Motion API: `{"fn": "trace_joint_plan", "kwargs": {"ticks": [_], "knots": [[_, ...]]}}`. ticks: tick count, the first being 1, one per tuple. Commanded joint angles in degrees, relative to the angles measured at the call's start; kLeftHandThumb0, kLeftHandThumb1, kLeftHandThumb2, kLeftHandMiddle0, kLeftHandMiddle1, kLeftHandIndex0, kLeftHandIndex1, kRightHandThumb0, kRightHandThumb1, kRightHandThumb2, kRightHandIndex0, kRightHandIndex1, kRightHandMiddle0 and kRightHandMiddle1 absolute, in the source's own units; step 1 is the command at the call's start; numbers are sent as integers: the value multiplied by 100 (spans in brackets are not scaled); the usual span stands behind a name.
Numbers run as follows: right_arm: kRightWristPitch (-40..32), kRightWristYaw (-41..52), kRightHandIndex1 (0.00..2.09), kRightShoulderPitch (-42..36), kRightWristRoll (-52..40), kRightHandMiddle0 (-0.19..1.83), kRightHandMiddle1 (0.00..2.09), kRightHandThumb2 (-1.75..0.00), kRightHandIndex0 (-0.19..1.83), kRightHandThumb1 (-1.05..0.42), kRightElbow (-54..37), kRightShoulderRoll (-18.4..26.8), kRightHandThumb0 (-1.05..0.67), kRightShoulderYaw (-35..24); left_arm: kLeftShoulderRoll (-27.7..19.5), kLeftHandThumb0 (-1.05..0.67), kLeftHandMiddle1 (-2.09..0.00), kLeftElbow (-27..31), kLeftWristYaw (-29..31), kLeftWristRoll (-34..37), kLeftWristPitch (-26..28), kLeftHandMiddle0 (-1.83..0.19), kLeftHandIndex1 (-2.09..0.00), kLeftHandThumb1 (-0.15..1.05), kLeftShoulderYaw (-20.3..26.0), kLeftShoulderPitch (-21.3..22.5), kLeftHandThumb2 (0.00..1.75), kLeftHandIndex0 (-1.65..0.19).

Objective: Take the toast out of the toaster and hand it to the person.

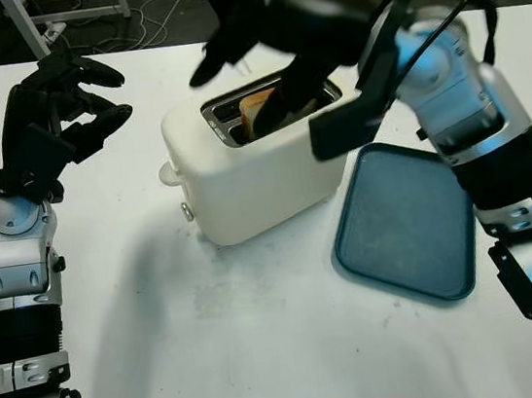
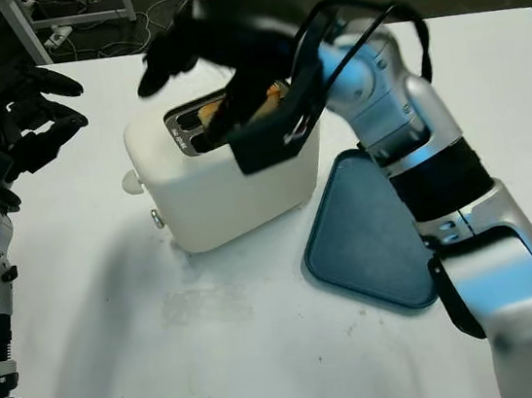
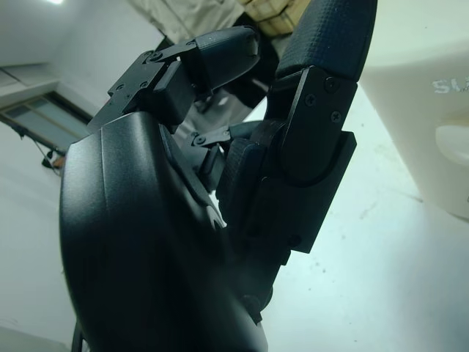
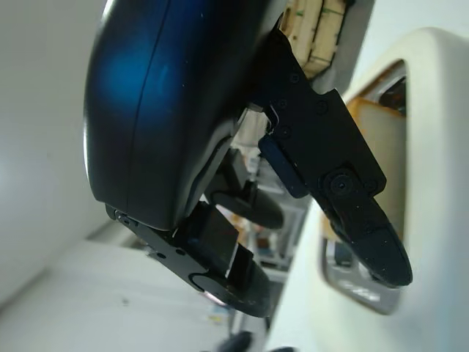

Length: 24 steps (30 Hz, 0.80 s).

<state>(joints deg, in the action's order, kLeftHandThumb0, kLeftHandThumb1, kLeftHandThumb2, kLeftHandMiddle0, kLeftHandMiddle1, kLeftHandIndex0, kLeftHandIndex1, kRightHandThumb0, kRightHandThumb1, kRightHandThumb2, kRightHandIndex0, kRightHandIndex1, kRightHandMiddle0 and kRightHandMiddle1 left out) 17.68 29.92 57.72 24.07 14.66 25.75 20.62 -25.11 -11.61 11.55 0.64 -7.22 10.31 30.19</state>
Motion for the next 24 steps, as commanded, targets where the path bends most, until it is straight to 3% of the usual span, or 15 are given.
{"fn": "trace_joint_plan", "kwargs": {"ticks": [1, 10, 24], "knots": [[139, 45, 79, -74, 105, 84, 9, -1, 51, -54, 132, 31, -62, 53, -3, -105, -123, 34, -23, 36, -11, -60, -117, 92, 48, -100, 9, -52], [332, -467, 76, -76, 589, 83, 8, 0, 51, -55, 591, 97, -44, 95, 0, -105, -123, 89, -44, 9, 38, -60, -117, 92, 38, -140, 9, -52], [422, -653, 72, 33, 679, 82, 6, -1, 54, -64, 850, 263, -40, -58, 11, -105, -122, 201, -57, 11, 139, -61, -118, 92, 40, -189, 8, -53]]}}
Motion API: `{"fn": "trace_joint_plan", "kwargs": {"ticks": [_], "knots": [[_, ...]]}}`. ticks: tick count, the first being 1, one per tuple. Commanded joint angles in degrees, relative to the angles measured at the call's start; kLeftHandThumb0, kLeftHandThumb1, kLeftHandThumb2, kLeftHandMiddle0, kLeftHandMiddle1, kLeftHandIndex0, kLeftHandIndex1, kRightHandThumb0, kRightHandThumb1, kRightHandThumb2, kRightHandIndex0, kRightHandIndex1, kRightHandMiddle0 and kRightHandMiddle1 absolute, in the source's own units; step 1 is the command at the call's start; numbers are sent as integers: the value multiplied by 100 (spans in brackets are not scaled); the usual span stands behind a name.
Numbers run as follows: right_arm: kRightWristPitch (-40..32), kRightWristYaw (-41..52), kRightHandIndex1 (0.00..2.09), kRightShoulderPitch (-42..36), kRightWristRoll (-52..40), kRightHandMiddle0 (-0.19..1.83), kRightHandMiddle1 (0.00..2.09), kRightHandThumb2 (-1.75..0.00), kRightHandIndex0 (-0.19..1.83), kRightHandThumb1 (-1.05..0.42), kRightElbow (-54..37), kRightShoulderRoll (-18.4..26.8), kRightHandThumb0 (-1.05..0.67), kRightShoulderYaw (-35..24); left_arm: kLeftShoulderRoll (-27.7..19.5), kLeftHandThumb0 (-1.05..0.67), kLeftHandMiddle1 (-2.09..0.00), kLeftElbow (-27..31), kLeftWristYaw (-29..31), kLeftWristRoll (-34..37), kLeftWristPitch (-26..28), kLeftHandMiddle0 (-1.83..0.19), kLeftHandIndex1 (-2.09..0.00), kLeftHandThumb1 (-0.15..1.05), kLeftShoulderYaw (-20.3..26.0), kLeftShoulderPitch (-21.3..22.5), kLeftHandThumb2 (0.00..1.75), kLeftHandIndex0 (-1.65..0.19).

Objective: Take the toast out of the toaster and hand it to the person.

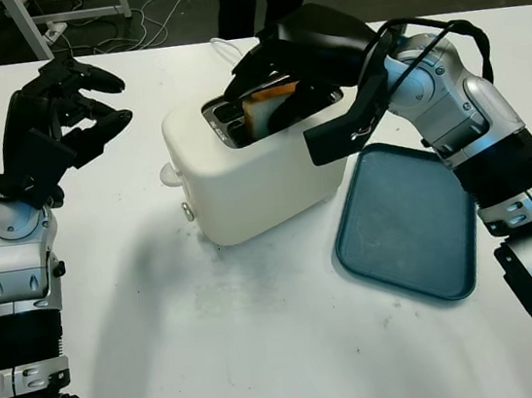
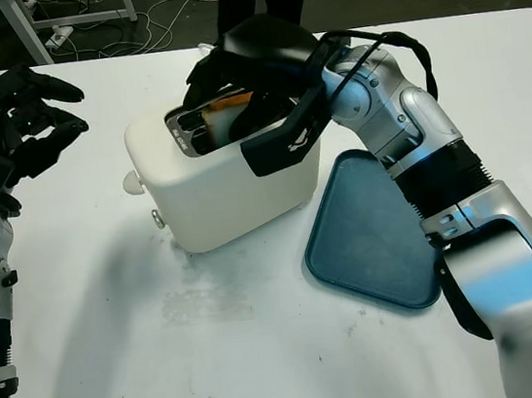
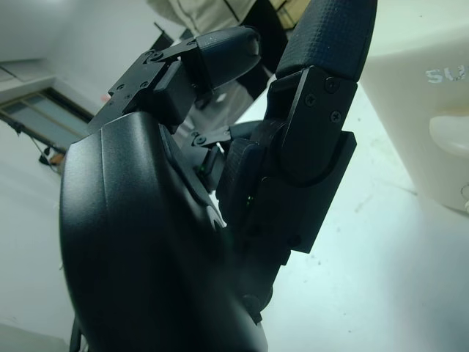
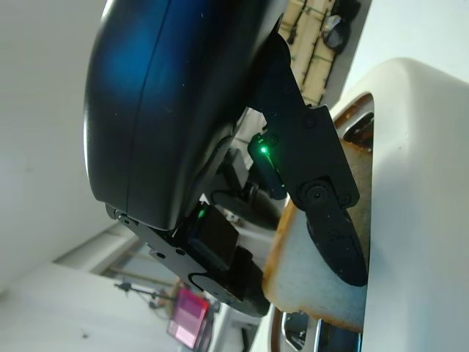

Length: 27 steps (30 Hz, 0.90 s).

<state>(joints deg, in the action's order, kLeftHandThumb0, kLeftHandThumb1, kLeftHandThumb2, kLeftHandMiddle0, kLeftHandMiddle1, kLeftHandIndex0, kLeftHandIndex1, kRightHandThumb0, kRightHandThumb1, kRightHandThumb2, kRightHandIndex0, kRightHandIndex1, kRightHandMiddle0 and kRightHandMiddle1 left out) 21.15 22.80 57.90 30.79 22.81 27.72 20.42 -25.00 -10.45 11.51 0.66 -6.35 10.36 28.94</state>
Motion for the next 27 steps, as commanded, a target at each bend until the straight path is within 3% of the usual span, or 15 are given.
{"fn": "trace_joint_plan", "kwargs": {"ticks": [1, 9, 18, 20, 21, 22, 23, 26, 27], "knots": [[70, 82, 71, 11, 10, 83, 6, -1, 55, -64, 32, 79, -41, -29, 0, -105, -122, 91, -55, 8, 64, -61, -118, 92, 36, -66, 8, -53], [12, 315, 61, -46, 12, 83, 5, 0, 57, -64, 22, 112, -42, 37, -5, -105, -122, 71, -57, 8, 30, -60, -118, 92, 44, -64, 9, -53], [-482, 899, 69, -130, 257, 95, 9, -1, 75, -66, -289, 284, -47, 149, -16, -105, -123, 81, -42, 20, 32, -60, -119, 92, 51, -65, 9, -51], [-680, 1011, 85, -146, 387, 103, 11, 0, 79, -68, -396, 302, -50, 198, -23, -105, -123, 81, -39, 14, 37, -60, -119, 92, 49, -63, 9, -51], [-772, 1062, 102, -153, 444, 109, 14, 0, 80, -69, -441, 299, -50, 223, -26, -105, -123, 84, -49, -1, 44, -60, -119, 92, 46, -64, 9, -51], [-827, 1090, 124, -162, 493, 113, 23, 0, 81, -70, -476, 297, -51, 247, -28, -105, -123, 90, -56, -14, 48, -60, -119, 92, 43, -69, 9, -51], [-818, 1082, 144, -170, 541, 105, 63, 0, 89, -72, -496, 308, -54, 272, -27, -105, -123, 96, -59, -15, 52, -60, -119, 92, 43, -71, 9, -51], [-573, 825, 168, -190, 700, 84, 138, -1, 101, -78, -480, 368, -58, 348, -22, -105, -124, 92, -59, -9, 48, -59, -120, 92, 45, -69, 10, -50], [-455, 654, 171, -202, 778, 81, 148, -1, 102, -79, -453, 391, -58, 370, -22, -105, -124, 88, -60, -14, 38, -59, -120, 92, 43, -69, 9, -50]]}}
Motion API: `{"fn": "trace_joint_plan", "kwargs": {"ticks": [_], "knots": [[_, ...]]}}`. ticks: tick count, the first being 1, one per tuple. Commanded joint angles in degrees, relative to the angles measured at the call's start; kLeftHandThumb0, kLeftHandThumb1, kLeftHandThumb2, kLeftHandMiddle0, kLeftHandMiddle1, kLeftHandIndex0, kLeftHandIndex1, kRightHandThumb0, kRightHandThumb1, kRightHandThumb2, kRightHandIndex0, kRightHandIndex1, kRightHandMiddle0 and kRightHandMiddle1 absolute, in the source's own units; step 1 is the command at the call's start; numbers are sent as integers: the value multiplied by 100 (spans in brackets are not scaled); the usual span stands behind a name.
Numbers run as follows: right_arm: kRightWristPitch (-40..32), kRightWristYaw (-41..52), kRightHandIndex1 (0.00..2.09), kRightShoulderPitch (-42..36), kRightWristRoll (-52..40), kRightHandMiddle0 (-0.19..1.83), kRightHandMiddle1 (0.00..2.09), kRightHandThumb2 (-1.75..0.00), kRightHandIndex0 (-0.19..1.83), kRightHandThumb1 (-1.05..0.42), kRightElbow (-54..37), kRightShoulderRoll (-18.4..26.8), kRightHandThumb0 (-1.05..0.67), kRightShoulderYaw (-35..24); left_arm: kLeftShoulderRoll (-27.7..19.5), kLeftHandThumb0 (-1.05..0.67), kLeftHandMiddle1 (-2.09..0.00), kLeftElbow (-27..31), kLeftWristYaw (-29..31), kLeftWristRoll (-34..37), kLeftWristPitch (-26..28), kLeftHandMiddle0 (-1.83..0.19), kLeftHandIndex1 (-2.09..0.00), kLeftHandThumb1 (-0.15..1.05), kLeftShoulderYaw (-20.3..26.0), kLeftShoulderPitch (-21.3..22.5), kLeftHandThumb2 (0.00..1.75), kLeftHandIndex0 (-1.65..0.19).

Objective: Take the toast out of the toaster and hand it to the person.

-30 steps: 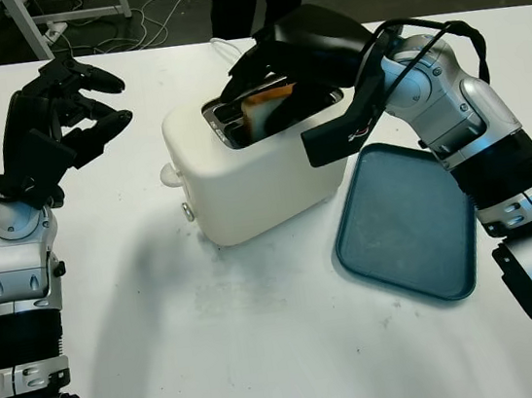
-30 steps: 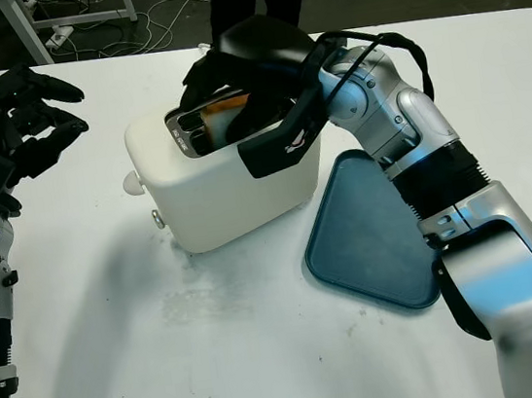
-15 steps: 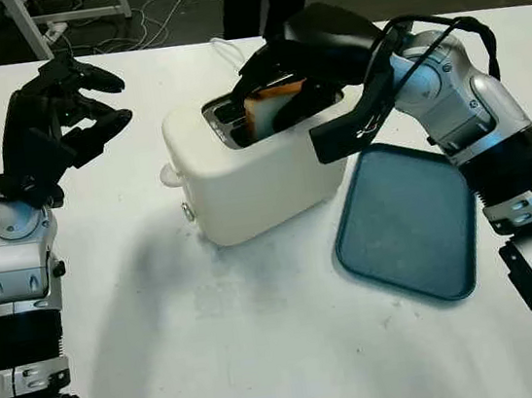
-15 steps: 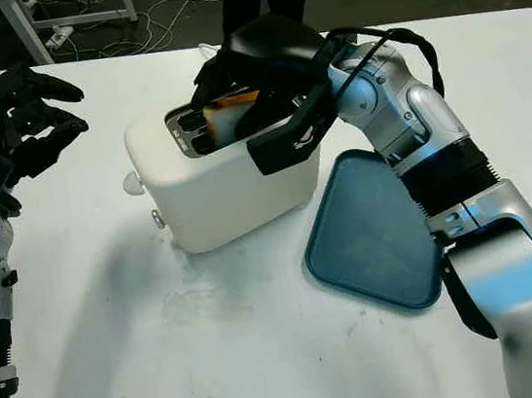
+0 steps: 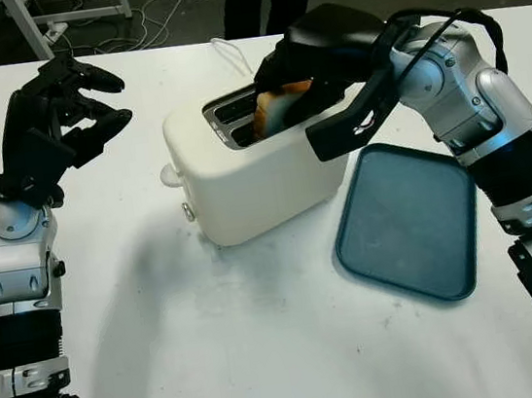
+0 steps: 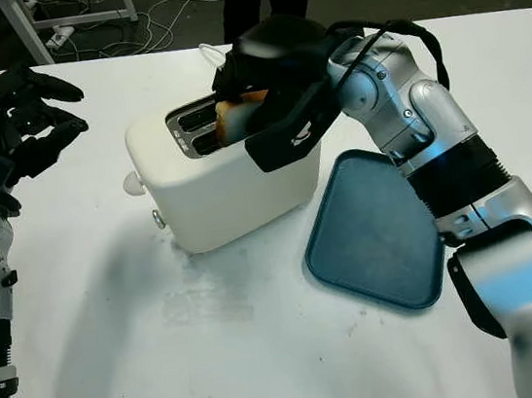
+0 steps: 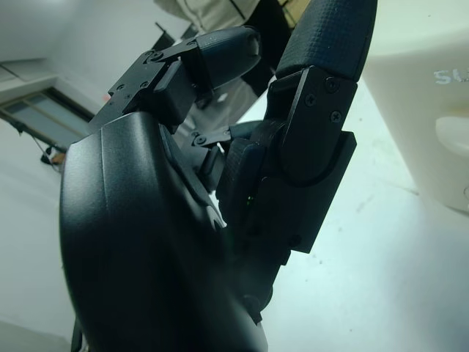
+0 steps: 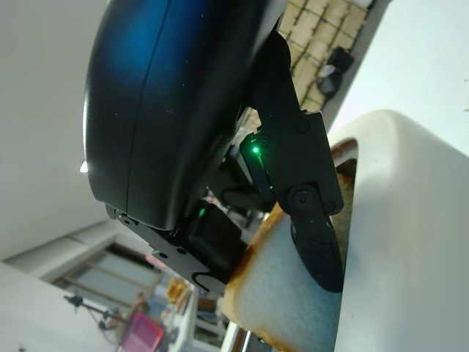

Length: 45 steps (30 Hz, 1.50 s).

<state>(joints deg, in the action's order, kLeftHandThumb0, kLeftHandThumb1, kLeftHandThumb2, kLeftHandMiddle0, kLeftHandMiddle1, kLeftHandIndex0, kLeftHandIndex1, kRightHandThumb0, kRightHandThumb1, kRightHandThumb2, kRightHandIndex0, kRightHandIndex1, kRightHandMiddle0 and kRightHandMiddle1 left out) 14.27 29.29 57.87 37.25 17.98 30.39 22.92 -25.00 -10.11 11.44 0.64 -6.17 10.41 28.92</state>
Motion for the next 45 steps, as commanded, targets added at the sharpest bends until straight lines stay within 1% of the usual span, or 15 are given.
{"fn": "trace_joint_plan", "kwargs": {"ticks": [1, 4, 6, 8, 12, 15, 20, 24, 26, 31, 36, 40, 42, 43, 45], "knots": [[336, -153, 173, -206, 212, 79, 161, -1, 104, -83, 52, 149, -58, 142, -24, -105, -124, 54, -49, -12, 20, -59, -121, 92, 37, -66, 10, -50], [598, -582, 174, -234, 261, 83, 172, -8, 110, -90, 177, 145, -53, 108, -2, -105, -124, 57, -55, 15, 36, -60, -121, 92, 48, -66, 9, -51], [747, -753, 174, -215, 204, 85, 174, -18, 113, -92, 289, 131, -52, 67, -10, -105, -124, 37, -52, 1, 2, -60, -121, 92, 41, -67, 9, -50], [921, -930, 175, -200, 55, 88, 174, -24, 115, -92, 429, 95, -51, -22, -5, -105, -124, 22, -48, 11, -9, -60, -121, 92, 43, -63, 9, -51], [1281, -1419, 175, -124, -100, 90, 175, -27, 116, -92, 677, 31, -49, -205, 0, -105, -123, 54, -55, 14, 47, -61, -120, 92, 43, -70, 8, -51], [1292, -1633, 175, 31, -140, 87, 174, -26, 116, -92, 682, 7, -49, -363, -1, -105, -123, 56, -50, 19, 48, -61, -120, 92, 45, -72, 8, -52], [1092, -1537, 175, 341, -637, 84, 174, -26, 114, -92, 761, -96, -48, -805, -6, -105, -123, -6, -14, 54, 9, -61, -119, 92, 53, -49, 7, -52], [905, -1123, 175, 663, -1325, 80, 175, -30, 108, -92, 1020, -114, -42, -1164, -27, -105, -122, -30, -11, 25, -20, -61, -118, 92, 46, -45, 8, -52], [918, -1055, 175, 862, -1570, 79, 175, -33, 106, -92, 1288, -66, -43, -1333, -35, -105, -122, -24, 0, 26, -9, -61, -118, 92, 44, -43, 8, -52], [876, -1255, 175, 1192, -1705, 81, 175, -36, 106, -92, 1867, 107, -48, -1654, -24, -105, -122, 12, -11, 19, 28, -61, -118, 92, 41, -46, 8, -52], [822, -1768, 175, 1239, -1686, 79, 175, -38, 105, -92, 2649, 300, -50, -1913, -29, -105, -123, 19, -1, 36, 25, -61, -119, 92, 57, -59, 8, -52], [855, -2559, 175, 1256, -1518, 73, 174, -35, 101, -92, 3822, 368, -41, -1912, 10, -105, -122, 10, -26, 73, 36, -61, -119, 92, 81, -63, 7, -53], [660, -2718, 175, 1260, -1602, 68, 174, -35, 97, -92, 4363, 327, -37, -1955, 12, -105, -122, 6, -22, 61, 34, -61, -118, 92, 72, -61, 7, -53], [569, -2819, 175, 1239, -1638, 63, 175, -36, 92, -92, 4620, 294, -31, -1976, 4, -105, -122, 10, -13, 51, 47, -60, -118, 92, 65, -61, 7, -52], [316, -3028, 175, 1220, -1737, 59, 175, -35, 88, -92, 4975, 187, -27, -2054, 1, -105, -122, 30, -16, 33, 76, -60, -118, 92, 55, -62, 7, -52]]}}
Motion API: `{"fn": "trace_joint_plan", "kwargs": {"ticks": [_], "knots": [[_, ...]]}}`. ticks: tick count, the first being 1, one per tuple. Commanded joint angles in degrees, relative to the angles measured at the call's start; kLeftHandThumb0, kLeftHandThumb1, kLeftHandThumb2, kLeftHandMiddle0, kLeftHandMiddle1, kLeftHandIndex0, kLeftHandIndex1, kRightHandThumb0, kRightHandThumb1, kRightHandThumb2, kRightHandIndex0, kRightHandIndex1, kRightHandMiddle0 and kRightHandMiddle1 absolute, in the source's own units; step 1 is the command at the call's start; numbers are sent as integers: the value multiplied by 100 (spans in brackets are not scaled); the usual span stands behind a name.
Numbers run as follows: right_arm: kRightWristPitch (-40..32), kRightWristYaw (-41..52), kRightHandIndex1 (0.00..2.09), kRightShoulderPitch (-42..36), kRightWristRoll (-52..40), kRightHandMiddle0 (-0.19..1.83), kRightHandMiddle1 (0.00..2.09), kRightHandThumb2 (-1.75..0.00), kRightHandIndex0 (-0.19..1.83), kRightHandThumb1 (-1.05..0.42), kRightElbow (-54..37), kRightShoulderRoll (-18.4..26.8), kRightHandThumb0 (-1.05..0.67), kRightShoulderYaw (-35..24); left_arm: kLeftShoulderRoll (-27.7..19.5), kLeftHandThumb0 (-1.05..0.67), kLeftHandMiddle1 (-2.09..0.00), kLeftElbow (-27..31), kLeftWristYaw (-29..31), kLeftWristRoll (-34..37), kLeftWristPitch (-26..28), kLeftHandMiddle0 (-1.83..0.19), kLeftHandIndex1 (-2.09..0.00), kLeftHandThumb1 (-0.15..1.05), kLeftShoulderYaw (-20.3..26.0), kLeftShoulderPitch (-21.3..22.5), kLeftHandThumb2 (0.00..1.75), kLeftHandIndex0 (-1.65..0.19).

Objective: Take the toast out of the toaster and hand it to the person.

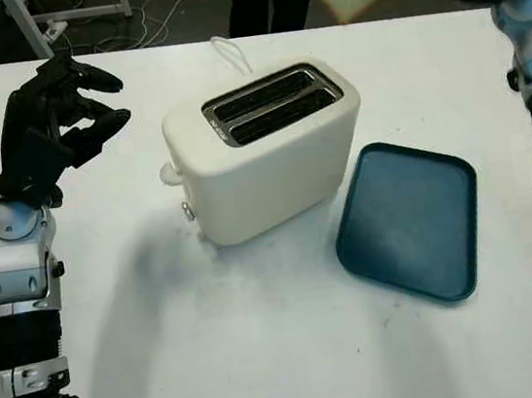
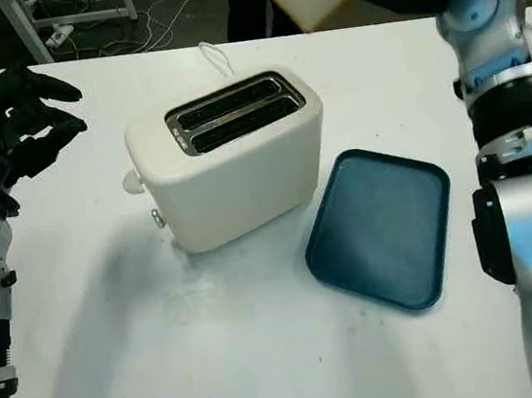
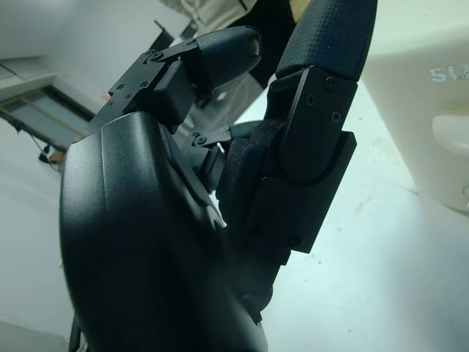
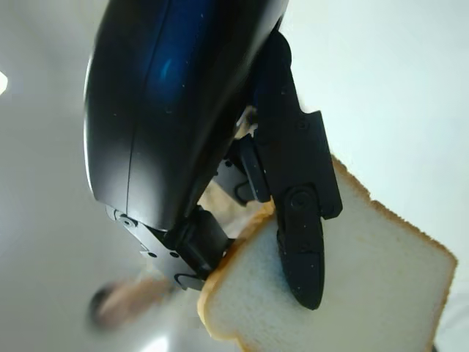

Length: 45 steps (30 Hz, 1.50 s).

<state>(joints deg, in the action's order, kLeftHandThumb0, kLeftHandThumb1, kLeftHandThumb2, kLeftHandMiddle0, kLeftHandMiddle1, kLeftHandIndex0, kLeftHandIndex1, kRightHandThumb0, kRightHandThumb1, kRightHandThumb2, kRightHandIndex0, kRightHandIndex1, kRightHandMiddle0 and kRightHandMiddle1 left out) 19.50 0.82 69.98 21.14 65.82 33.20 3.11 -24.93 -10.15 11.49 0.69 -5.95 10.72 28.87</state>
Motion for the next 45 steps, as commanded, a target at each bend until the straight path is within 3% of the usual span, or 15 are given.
{"fn": "trace_joint_plan", "kwargs": {"ticks": [1, 3, 6, 9, 15, 29, 45], "knots": [[-251, -271, 175, -26, -196, 57, 169, -33, 84, -92, 330, -154, -29, -133, -5, -105, -123, 40, -30, 15, 59, -61, -119, 92, 19, -57, 8, -52], [-433, -290, 175, -77, -506, 56, 157, -32, 77, -92, 563, -306, -21, -390, 9, -105, -123, 55, -61, -7, 75, -61, -119, 92, 12, -61, 8, -52], [-767, -246, 175, -140, -956, 44, 173, -36, 78, -92, 740, -509, -22, -763, 42, -105, -123, 82, -81, 14, 121, -61, -120, 92, 15, -72, 7, -53], [-930, -391, 175, -227, -1052, 31, 174, -41, 73, -92, 764, -609, -12, -816, 52, -105, -124, 94, -51, 63, 134, -61, -120, 92, 35, -101, 6, -53], [-1258, -509, 175, -336, -1320, 19, 175, -45, 60, -92, 768, -793, -11, -1029, 50, -105, -123, 34, -17, 129, 89, -62, -118, 92, 82, -137, 5, -54], [-1508, -377, 175, -636, -1382, 25, 175, -44, 61, -92, 880, -968, -16, -1014, 45, -105, -121, 78, -6, 162, 195, -63, -118, 92, 77, -149, 4, -54], [-1222, -50, 175, -732, -1409, 33, 175, -45, 66, -92, 833, -945, -17, -1023, 48, -105, -123, 81, -8, 157, 194, -61, -120, 92, 75, -148, 3, -53]]}}
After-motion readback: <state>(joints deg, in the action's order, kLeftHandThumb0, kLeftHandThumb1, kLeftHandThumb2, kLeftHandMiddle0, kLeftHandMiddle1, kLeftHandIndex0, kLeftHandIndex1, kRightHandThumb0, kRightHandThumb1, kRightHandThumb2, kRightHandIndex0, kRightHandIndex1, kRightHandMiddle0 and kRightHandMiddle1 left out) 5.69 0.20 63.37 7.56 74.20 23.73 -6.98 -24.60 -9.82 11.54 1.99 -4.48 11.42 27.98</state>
